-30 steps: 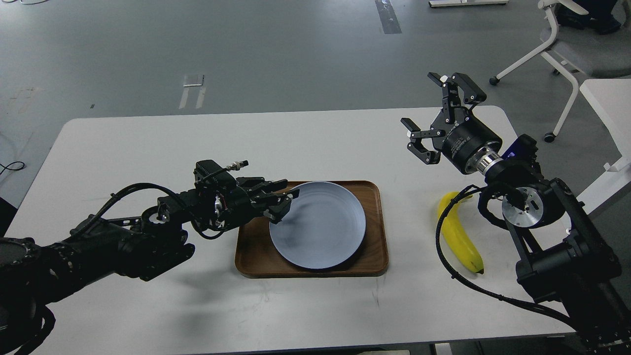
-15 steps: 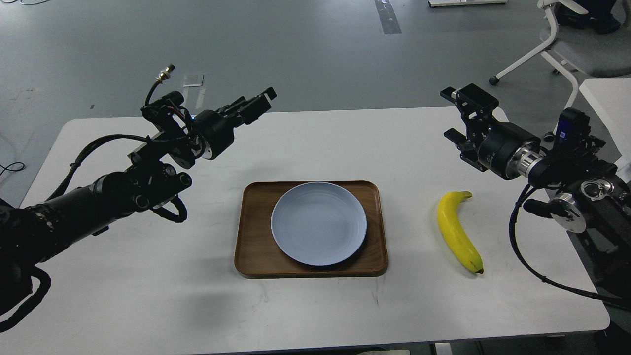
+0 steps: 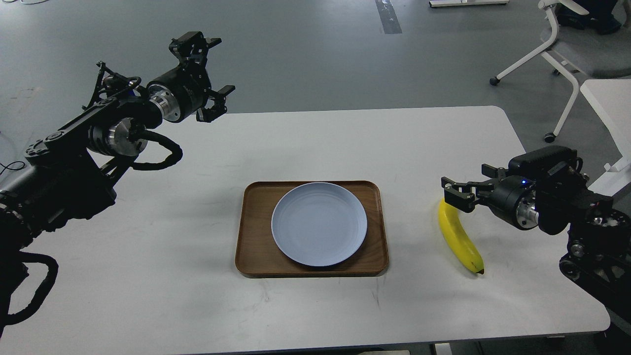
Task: Place banana on plate with both arms
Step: 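Lower the right gripper onto the yellow banana, then grasp the banana with the right gripper and carry it over the plate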
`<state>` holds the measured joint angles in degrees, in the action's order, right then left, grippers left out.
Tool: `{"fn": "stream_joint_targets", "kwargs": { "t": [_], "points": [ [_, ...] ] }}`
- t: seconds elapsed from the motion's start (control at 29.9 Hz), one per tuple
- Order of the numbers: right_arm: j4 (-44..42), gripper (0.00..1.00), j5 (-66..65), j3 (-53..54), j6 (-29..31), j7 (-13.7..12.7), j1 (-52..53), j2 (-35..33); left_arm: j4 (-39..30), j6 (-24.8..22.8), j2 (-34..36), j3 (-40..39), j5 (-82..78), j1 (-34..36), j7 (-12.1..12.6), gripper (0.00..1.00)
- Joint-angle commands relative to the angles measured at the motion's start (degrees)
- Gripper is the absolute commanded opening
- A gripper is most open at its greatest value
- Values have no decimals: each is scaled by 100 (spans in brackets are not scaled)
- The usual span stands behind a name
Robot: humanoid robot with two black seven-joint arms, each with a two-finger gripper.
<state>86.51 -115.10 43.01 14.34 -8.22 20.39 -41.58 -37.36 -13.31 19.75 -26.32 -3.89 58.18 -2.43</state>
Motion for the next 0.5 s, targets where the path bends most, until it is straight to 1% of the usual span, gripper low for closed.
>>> {"fn": "stream_joint_targets", "kwargs": {
  "t": [0.0,0.07,0.1,0.23,0.3,0.37,0.43,0.47],
  "points": [
    [-73,96,-21,-74,8,-56,-105,247,-52,-13,178,-5,-6,-88,-29,98],
    [-108,96,5,-83,-1,-214,-210,291,-61,-22,239,4,-15,-105,-38,98],
    [-108,96,14,-83,-1,-363,-280,300,-52,-22,257,4,-15,-131,-38,98],
    [-108,92,23,-74,-1,-636,-351,309,-70,-22,292,4,-15,-246,-38,98],
    [-99,90,23,-74,-1,-707,-360,300,-70,-22,301,13,-15,-246,-38,98],
    [-99,88,23,-83,8,-716,-378,300,-70,-22,292,13,-15,-255,-38,98],
    [-117,81,23,-83,25,-716,-518,309,-70,-13,292,22,-15,-272,-38,98],
    [-117,80,23,-83,25,-716,-562,309,-70,-13,292,22,-15,-272,-38,98]
  ]
}}
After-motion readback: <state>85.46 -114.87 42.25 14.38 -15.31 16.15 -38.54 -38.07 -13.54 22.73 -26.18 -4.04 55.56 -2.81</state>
